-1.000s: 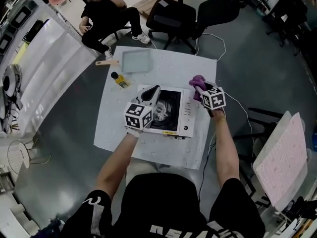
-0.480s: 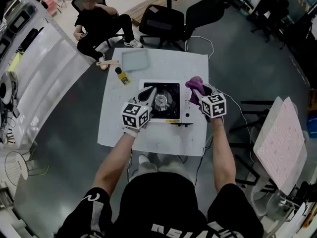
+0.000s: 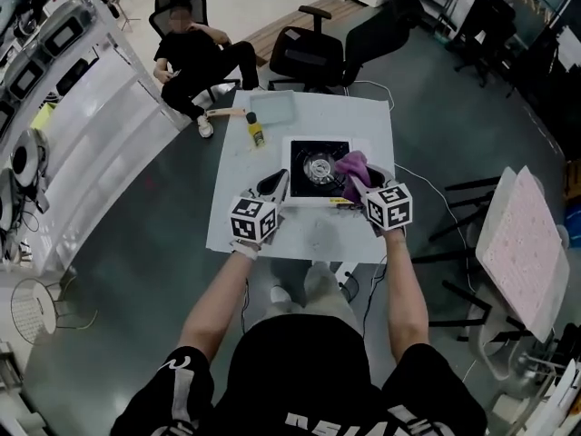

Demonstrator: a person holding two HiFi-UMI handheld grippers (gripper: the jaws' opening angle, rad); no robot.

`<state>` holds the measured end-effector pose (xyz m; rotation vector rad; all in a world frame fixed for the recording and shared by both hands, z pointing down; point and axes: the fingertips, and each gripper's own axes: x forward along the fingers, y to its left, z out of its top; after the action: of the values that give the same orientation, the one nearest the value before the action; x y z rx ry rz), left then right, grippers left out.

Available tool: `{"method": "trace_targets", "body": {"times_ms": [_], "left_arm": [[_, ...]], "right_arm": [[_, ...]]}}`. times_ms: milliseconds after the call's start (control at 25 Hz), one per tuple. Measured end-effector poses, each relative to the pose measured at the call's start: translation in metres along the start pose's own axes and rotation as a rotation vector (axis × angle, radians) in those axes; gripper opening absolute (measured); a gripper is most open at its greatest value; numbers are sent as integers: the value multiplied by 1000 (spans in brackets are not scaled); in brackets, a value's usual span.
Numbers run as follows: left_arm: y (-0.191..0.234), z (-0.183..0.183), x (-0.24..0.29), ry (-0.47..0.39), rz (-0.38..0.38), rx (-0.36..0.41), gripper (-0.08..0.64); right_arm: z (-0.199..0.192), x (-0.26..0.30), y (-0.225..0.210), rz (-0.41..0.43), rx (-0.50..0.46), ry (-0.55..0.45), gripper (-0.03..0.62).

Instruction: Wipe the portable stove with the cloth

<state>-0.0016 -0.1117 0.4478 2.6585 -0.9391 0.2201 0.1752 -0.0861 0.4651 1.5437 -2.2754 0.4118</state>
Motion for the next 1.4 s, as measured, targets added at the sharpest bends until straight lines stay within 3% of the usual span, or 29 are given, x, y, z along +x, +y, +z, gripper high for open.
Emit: {"method": "trace_targets", "body": {"times_ms": [480,880,1400], "left_arm": [[20,-14,-78,-12,30,15,6],[58,-42,-131,-8,171,-13,6],[116,-102,-208,11,364,-86,6]], "right_arm": [[7,8,81,10,-35,-38,112],[-10,56,138,113,-46,-4,112],[-67,141,251,297,-114,114,112]]}}
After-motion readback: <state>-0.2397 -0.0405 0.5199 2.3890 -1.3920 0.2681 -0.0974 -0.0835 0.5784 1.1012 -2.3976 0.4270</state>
